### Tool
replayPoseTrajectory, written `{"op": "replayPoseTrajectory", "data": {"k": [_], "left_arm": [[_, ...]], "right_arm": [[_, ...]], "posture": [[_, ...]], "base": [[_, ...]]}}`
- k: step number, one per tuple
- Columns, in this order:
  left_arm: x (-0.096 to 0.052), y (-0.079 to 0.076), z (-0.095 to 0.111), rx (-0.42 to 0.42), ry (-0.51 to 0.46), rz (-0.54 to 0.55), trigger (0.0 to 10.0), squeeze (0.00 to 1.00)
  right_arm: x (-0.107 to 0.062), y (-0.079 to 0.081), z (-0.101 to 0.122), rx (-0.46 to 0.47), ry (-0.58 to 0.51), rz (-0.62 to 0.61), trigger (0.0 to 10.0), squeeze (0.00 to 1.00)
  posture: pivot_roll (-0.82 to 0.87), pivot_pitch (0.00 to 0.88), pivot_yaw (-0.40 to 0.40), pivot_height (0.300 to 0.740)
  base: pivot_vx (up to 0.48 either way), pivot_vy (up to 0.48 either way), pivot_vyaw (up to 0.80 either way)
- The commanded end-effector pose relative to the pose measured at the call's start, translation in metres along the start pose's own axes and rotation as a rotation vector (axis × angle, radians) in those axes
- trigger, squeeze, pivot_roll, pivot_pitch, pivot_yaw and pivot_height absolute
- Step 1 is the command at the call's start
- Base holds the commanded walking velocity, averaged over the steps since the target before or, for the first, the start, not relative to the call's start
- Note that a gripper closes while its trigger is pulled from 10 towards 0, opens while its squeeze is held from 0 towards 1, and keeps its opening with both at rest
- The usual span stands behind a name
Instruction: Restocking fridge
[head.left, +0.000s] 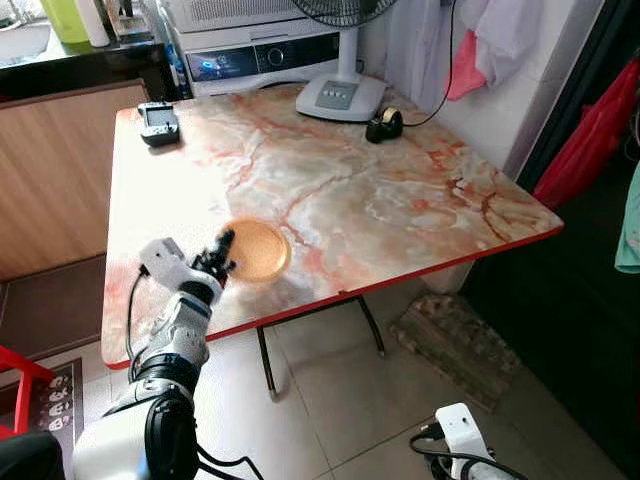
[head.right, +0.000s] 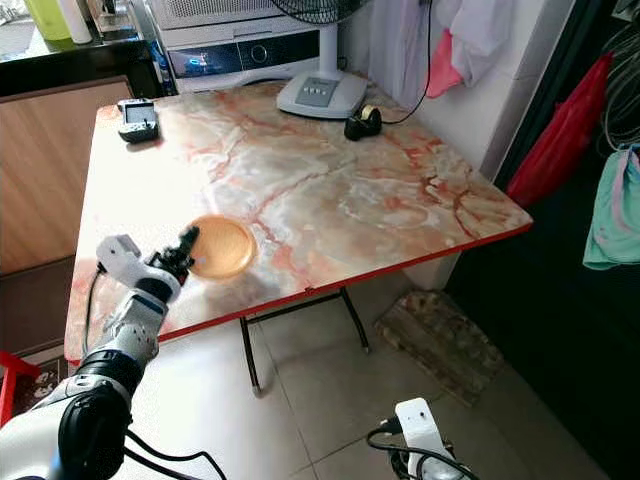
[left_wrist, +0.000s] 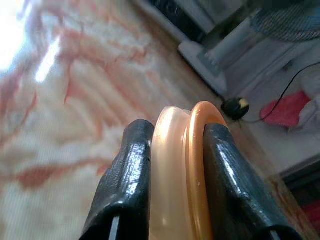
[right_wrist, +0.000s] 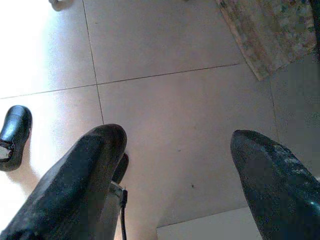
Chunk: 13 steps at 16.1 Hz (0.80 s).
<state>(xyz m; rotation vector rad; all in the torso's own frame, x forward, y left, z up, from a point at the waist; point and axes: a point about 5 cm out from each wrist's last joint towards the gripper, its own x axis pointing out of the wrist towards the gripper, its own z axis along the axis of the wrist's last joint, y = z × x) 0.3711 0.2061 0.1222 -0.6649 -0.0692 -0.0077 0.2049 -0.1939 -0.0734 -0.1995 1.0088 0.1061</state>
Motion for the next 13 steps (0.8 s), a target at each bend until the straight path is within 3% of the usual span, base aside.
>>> {"op": "replayPoseTrajectory", "data": {"k": [1,2,3,7,10,13], "left_arm": [[0.001,-0.004,0.008,0.106,-0.044,-0.004,0.0,0.0],[0.0,-0.009,0.013,0.243,-0.078,-0.001,2.6,0.0],[-0.001,-0.012,0.014,0.295,-0.095,-0.005,10.0,0.0],[-0.012,-0.033,0.025,0.596,-0.219,-0.084,10.0,0.0],[-0.025,-0.047,0.03,0.697,-0.29,-0.132,10.0,0.0],[-0.045,-0.052,0.029,0.805,-0.317,-0.145,10.0,0.0]], "right_arm": [[0.0,0.0,-0.001,0.008,0.002,-0.003,10.0,0.0],[0.0,0.001,-0.002,0.011,0.0,-0.003,10.0,0.0],[0.0,0.002,-0.003,0.021,-0.004,-0.004,10.0,0.0],[-0.001,0.01,-0.013,0.077,-0.009,-0.011,10.0,0.0],[-0.002,0.013,-0.024,0.135,0.014,-0.025,10.0,0.0],[-0.003,0.02,-0.037,0.173,0.033,-0.031,10.0,0.0]], "posture": [[0.01,0.0,-0.013,0.74],[0.0,0.0,0.0,0.74],[-0.01,0.0,0.013,0.74],[-0.04,0.0,0.066,0.74],[-0.03,0.0,0.075,0.74],[-0.02,0.0,0.088,0.74]], "base": [[0.0,0.0,0.0],[0.0,0.0,0.0],[0.0,0.0,0.0],[0.0,0.0,0.0],[0.0,0.0,0.0],[0.0,0.0,0.0]]}}
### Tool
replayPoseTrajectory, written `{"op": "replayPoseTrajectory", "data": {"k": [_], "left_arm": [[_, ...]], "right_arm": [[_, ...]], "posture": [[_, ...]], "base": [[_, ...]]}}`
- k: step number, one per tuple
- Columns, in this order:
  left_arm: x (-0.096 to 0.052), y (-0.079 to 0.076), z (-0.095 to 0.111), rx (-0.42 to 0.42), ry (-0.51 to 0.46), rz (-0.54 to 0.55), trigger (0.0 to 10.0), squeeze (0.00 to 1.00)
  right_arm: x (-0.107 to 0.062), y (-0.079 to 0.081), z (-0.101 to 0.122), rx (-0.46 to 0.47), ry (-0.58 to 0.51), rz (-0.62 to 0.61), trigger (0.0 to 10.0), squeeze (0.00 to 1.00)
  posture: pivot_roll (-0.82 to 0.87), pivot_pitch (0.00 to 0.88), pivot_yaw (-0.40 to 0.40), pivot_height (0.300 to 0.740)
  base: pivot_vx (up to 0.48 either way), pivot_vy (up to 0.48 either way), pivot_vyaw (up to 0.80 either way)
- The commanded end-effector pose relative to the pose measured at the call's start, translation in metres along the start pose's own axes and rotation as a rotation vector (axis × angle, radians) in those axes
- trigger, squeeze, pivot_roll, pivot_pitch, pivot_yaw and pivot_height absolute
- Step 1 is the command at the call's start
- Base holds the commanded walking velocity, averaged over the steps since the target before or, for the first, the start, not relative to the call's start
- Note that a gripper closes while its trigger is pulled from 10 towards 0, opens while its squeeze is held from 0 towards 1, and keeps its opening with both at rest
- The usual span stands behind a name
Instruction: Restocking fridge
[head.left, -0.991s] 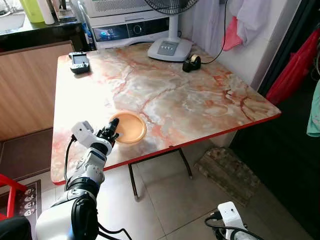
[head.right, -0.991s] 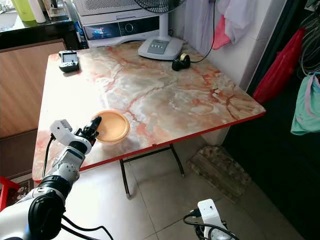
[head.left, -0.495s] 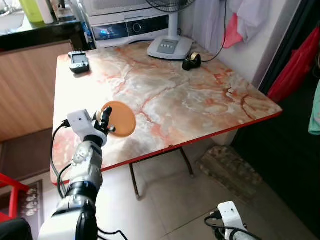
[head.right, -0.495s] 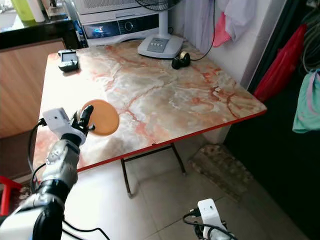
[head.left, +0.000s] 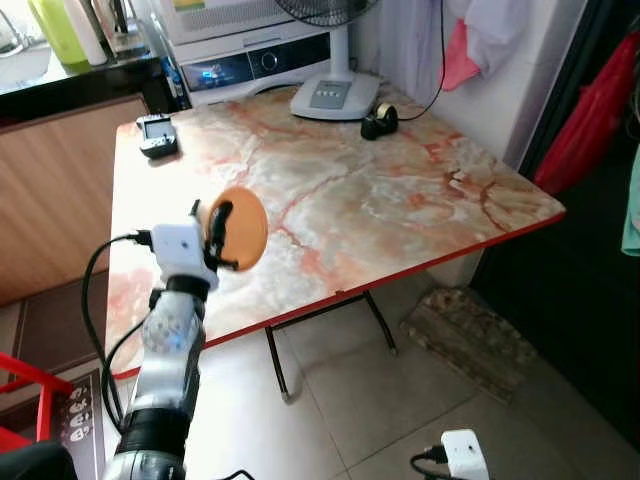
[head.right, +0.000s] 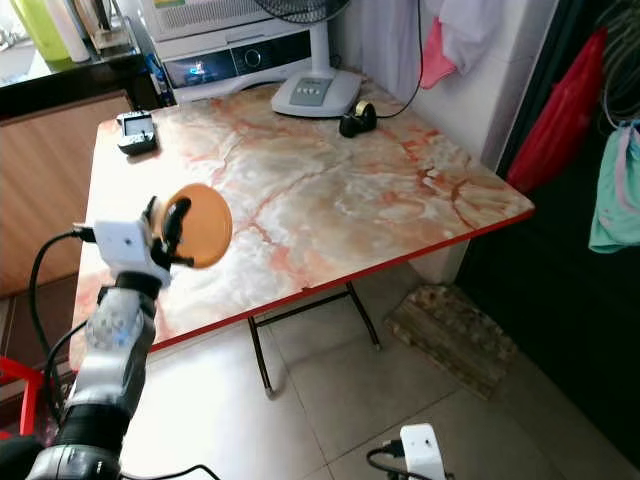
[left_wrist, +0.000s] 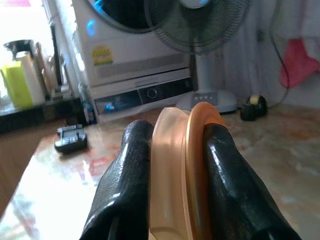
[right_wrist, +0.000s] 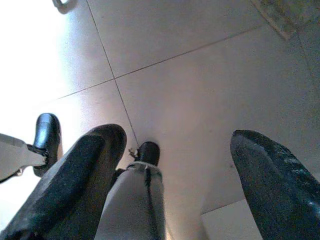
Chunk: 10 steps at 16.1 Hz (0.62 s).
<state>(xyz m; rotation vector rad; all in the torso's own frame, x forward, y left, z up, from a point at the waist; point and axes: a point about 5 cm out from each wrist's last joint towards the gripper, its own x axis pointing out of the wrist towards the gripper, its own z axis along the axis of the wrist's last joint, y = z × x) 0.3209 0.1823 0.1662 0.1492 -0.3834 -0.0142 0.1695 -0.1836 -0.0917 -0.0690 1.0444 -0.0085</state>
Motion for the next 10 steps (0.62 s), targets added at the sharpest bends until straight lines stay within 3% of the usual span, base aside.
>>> {"op": "replayPoseTrajectory", "data": {"k": [1,3,4,5,8,10], "left_arm": [[-0.006,-0.002,0.006,0.072,-0.01,-0.015,10.0,0.0],[-0.024,0.003,-0.002,0.108,0.036,0.059,10.0,0.0],[-0.028,0.007,-0.003,0.086,0.059,0.105,10.0,0.0],[-0.027,0.011,-0.003,0.091,0.07,0.11,10.0,0.0],[-0.024,0.027,0.004,0.164,0.061,0.178,10.0,0.0],[-0.029,0.026,0.004,0.174,0.07,0.191,10.0,0.0]], "right_arm": [[-0.001,0.003,-0.006,0.038,0.003,-0.007,10.0,0.0],[-0.002,0.005,-0.014,0.055,0.027,-0.022,10.0,0.0],[-0.002,0.005,-0.016,0.078,0.03,-0.025,10.0,0.0],[-0.002,0.007,-0.019,0.128,0.024,-0.023,10.0,0.0],[-0.003,0.007,-0.02,0.139,0.013,-0.022,10.0,0.0],[-0.003,0.007,-0.021,0.141,0.015,-0.023,10.0,0.0]], "posture": [[-0.02,0.0,0.09,0.74],[-0.01,0.0,0.088,0.74],[0.01,0.0,0.083,0.74],[0.02,0.0,0.082,0.74],[0.02,0.0,0.086,0.74],[0.02,0.0,0.088,0.74]], "base": [[0.0,0.0,0.0],[0.0,0.0,0.0],[0.0,0.0,0.0],[0.0,0.0,0.0],[0.0,0.0,0.0],[0.0,0.0,0.0]]}}
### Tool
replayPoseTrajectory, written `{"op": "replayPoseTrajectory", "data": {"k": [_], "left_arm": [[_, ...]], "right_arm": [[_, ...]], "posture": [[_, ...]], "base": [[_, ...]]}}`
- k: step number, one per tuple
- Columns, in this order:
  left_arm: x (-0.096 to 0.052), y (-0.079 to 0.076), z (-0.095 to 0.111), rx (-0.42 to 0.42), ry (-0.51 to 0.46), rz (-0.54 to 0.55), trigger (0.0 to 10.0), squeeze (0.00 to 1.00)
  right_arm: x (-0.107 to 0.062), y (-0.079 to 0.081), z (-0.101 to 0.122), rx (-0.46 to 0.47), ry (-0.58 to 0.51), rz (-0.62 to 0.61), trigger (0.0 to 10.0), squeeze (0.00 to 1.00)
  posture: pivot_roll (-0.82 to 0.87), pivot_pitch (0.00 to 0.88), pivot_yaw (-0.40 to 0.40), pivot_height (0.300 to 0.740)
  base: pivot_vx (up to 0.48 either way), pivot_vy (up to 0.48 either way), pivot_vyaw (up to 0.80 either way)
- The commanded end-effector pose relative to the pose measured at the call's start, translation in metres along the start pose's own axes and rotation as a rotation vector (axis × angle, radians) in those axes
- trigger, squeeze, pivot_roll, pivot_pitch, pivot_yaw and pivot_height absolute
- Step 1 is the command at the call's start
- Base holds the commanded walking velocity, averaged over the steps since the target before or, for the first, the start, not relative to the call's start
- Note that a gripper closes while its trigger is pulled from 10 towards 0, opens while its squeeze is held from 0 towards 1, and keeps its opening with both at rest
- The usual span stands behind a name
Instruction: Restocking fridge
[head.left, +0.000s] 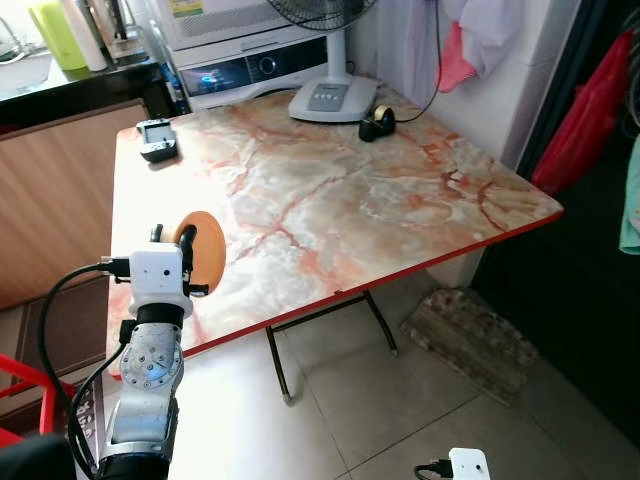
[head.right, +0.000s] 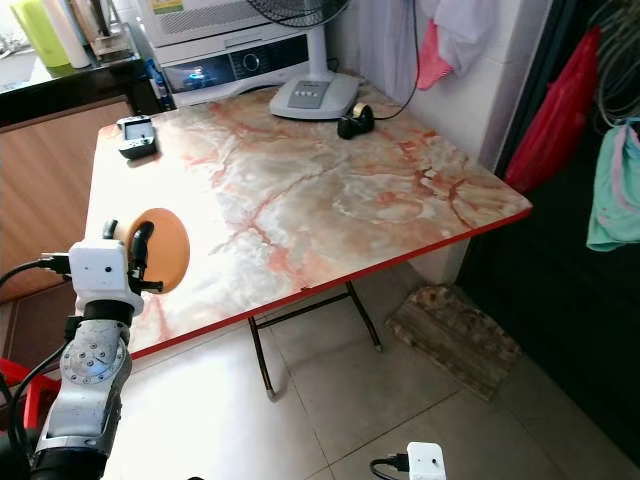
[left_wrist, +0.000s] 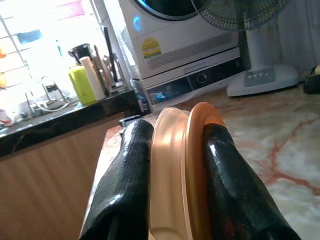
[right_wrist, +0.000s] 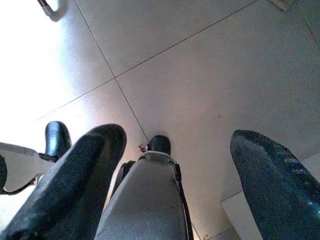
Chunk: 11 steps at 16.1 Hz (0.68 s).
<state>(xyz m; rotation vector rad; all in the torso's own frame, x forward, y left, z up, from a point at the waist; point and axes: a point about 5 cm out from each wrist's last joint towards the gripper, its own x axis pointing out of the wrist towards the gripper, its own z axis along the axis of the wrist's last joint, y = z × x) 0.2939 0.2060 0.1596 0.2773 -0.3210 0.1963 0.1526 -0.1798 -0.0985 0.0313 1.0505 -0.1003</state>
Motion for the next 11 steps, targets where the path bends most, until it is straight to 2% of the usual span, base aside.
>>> {"op": "replayPoseTrajectory", "data": {"k": [1,3,7,11], "left_arm": [[-0.001,0.003,0.003,0.007,-0.001,0.017,10.0,0.0],[-0.002,-0.005,0.006,-0.018,-0.002,0.003,10.0,0.0],[0.0,-0.018,0.016,-0.054,-0.033,-0.047,10.0,0.0],[-0.005,-0.016,0.014,-0.06,-0.01,-0.047,10.0,0.0]], "right_arm": [[-0.001,0.001,-0.005,0.016,0.009,0.002,10.0,0.0],[-0.002,0.0,-0.01,0.004,0.018,0.009,10.0,0.0],[-0.003,-0.005,-0.014,-0.008,0.02,0.003,10.0,0.0],[-0.002,-0.007,-0.012,-0.043,0.027,0.008,10.0,0.0]], "posture": [[0.02,0.0,0.088,0.74],[-0.01,0.0,0.091,0.74],[-0.02,0.024,0.085,0.74],[-0.02,0.019,0.078,0.74]], "base": [[0.0,0.0,0.0],[0.0,0.0,-0.28],[0.0,0.0,-0.8],[0.0,0.0,-0.8]]}}
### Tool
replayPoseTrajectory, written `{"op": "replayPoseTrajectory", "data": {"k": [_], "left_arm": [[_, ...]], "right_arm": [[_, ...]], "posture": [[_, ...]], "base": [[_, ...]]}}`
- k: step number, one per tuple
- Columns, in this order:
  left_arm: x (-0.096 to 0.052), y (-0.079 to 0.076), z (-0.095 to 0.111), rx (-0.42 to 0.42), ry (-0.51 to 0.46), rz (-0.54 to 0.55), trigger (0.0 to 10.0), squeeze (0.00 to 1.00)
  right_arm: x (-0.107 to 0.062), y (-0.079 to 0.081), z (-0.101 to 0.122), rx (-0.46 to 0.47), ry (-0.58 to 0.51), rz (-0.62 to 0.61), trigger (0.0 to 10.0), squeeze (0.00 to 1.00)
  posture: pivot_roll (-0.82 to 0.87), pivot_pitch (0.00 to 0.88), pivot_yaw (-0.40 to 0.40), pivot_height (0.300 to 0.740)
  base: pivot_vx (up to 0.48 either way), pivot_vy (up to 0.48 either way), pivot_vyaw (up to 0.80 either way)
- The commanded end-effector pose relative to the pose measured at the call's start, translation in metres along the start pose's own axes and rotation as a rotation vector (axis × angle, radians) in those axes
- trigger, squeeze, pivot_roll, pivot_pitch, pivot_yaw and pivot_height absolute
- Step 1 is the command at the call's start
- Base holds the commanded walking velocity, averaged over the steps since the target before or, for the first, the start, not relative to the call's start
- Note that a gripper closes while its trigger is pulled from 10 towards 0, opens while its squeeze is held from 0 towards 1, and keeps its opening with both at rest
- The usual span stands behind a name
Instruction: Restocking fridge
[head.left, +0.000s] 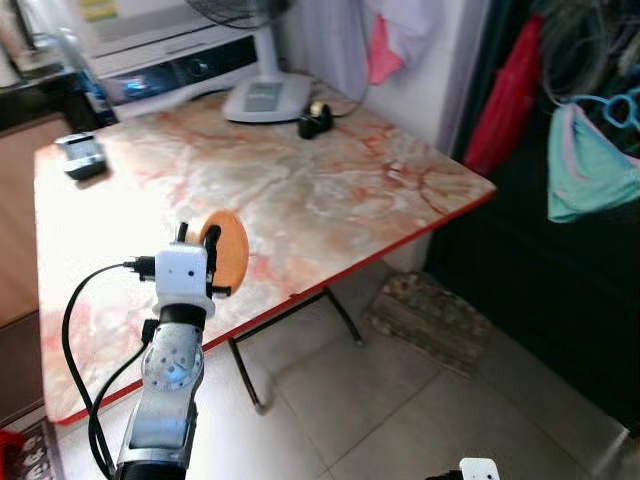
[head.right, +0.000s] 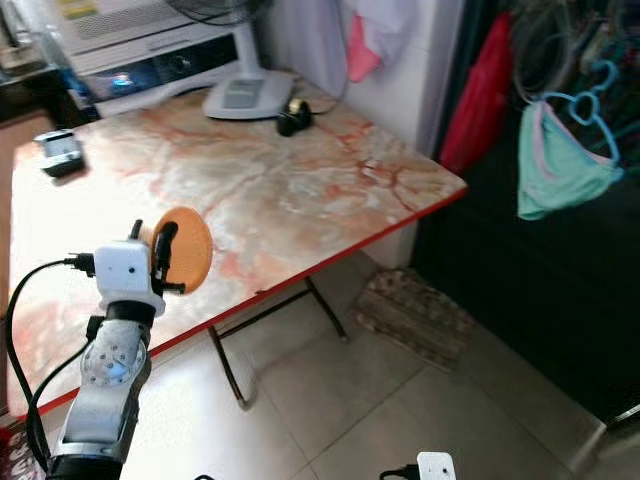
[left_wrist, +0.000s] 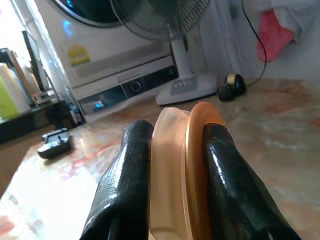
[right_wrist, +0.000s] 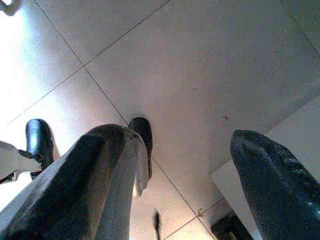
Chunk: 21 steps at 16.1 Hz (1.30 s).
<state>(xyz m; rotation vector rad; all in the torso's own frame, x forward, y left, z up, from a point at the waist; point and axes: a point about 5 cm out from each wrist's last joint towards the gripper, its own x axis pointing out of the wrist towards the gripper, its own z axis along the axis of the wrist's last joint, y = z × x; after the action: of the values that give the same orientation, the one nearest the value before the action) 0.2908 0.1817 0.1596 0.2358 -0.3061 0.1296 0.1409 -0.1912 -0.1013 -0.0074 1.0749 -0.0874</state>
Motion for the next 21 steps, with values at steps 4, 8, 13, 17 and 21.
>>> {"op": "replayPoseTrajectory", "data": {"k": [4,8,13,17,21], "left_arm": [[0.0,0.004,0.009,-0.018,-0.021,0.021,10.0,0.0],[-0.009,0.005,0.008,-0.01,-0.014,0.036,10.0,0.0],[-0.006,0.0,0.008,-0.03,-0.004,0.0,10.0,0.0],[-0.008,-0.002,0.011,-0.021,-0.011,-0.017,10.0,0.0],[-0.009,0.001,0.011,-0.026,-0.004,-0.002,10.0,0.0]], "right_arm": [[0.0,0.002,-0.003,-0.046,0.012,0.027,10.0,0.0],[-0.002,-0.003,-0.008,-0.102,0.026,0.035,10.0,0.0],[-0.002,-0.002,-0.012,-0.094,0.034,0.039,10.0,0.0],[-0.003,-0.002,-0.013,-0.098,0.037,0.042,10.0,0.0],[-0.003,-0.003,-0.013,-0.101,0.031,0.044,10.0,0.0]], "posture": [[0.0,0.0,0.043,0.74],[0.04,0.0,0.012,0.74],[0.01,0.0,0.034,0.74],[0.01,0.023,0.029,0.74],[0.01,0.046,0.029,0.74]], "base": [[0.0,0.204,-0.8],[0.0,0.0,-0.2],[0.0,0.0,-0.8],[0.0,0.12,-0.8],[0.0,0.065,-0.8]]}}
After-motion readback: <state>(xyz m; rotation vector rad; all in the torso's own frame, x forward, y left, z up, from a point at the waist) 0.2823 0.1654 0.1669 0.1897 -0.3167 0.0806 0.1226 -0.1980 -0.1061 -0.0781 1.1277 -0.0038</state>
